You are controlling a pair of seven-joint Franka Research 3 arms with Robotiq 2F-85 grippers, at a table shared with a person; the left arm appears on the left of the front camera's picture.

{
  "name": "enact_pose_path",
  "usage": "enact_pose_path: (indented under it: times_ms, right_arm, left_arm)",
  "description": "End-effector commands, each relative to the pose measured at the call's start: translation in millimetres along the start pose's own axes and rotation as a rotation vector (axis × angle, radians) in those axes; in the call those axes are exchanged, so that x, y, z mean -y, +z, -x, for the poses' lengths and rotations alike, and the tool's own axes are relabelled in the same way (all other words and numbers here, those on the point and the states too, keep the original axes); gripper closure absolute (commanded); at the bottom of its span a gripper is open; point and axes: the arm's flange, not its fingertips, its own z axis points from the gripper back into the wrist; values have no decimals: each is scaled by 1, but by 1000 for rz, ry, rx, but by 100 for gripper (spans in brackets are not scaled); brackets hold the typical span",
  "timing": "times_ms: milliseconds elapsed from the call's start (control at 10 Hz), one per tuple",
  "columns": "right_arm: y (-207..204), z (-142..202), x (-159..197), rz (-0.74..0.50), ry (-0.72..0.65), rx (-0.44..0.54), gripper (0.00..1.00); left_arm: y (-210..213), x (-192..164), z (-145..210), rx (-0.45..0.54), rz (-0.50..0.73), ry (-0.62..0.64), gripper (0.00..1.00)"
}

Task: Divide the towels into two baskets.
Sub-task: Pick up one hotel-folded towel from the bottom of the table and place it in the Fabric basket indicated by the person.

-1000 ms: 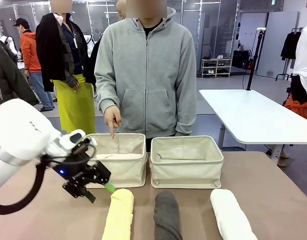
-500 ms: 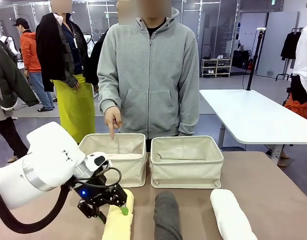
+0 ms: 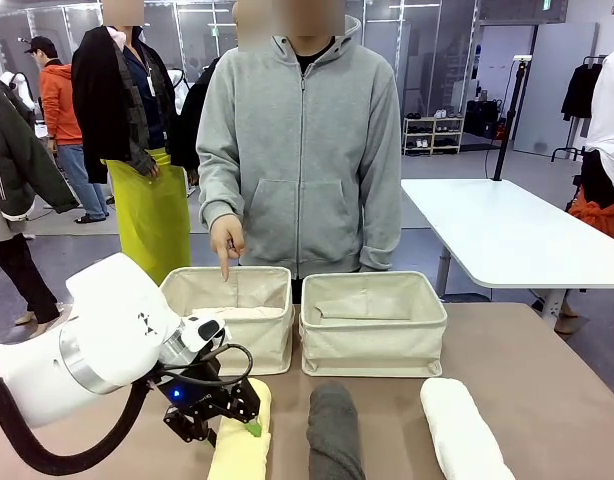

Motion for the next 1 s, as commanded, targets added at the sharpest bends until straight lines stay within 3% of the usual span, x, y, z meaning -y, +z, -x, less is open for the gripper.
enact_pose_path:
  times_ms: [0, 100, 200, 600, 900]
  right_arm:
    - [1, 0, -3, -13, 10, 9, 0]
    - [1, 0, -3, -13, 10, 9, 0]
    - [1, 0, -3, -13, 10, 9, 0]
    - [1, 0, -3, -13, 10, 9, 0]
    - [1, 0, -3, -13, 10, 9, 0]
  left_arm:
    - [3, -29, 57, 41, 9, -9, 46]
    - [3, -30, 58, 40, 13, -7, 52]
    - [4, -31, 58, 44, 22, -13, 65]
    - [27, -30, 53, 63, 39, -28, 100]
    - [121, -20, 54, 98, -27, -222, 100]
